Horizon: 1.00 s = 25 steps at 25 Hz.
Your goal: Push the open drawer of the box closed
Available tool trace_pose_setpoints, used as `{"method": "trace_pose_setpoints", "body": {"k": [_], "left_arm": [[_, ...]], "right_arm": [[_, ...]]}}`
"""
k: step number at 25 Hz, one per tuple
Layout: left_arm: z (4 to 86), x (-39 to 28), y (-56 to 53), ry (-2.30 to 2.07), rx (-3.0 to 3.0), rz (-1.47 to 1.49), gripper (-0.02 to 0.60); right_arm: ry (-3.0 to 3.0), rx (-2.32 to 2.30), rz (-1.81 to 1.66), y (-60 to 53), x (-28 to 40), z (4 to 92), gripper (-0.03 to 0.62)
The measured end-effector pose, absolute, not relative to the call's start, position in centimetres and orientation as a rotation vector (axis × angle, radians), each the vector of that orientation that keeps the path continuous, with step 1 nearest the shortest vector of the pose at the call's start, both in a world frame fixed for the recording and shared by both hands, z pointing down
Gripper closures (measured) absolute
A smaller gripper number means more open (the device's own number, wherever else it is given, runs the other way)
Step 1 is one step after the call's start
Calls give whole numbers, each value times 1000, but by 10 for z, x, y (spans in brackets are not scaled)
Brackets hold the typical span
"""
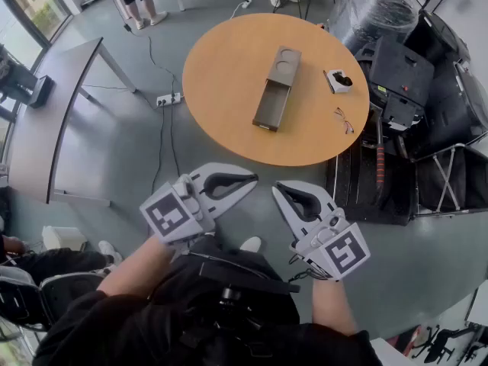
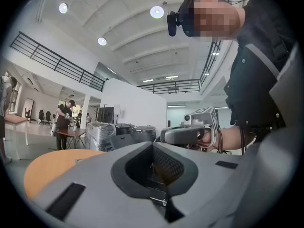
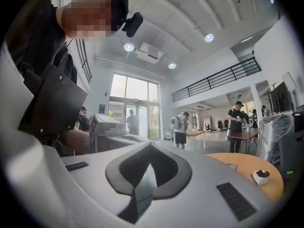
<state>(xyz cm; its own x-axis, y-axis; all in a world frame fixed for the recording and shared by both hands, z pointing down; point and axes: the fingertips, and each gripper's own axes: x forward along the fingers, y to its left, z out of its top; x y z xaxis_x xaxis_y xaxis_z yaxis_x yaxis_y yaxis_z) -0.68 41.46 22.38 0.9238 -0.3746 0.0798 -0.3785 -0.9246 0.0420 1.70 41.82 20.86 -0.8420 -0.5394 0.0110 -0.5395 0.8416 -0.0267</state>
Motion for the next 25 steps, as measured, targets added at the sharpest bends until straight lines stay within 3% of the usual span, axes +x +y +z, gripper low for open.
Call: {"method": "trace_pose_setpoints", "body": {"k": [12, 25], "left_arm": [[220, 7, 403, -653, 3004, 88, 555], [234, -58, 306, -548, 3022, 84, 555]], "right_arm": [[-3018, 836, 83, 405, 29, 214, 572], [-2966, 922, 159, 307, -39, 227, 572]]}}
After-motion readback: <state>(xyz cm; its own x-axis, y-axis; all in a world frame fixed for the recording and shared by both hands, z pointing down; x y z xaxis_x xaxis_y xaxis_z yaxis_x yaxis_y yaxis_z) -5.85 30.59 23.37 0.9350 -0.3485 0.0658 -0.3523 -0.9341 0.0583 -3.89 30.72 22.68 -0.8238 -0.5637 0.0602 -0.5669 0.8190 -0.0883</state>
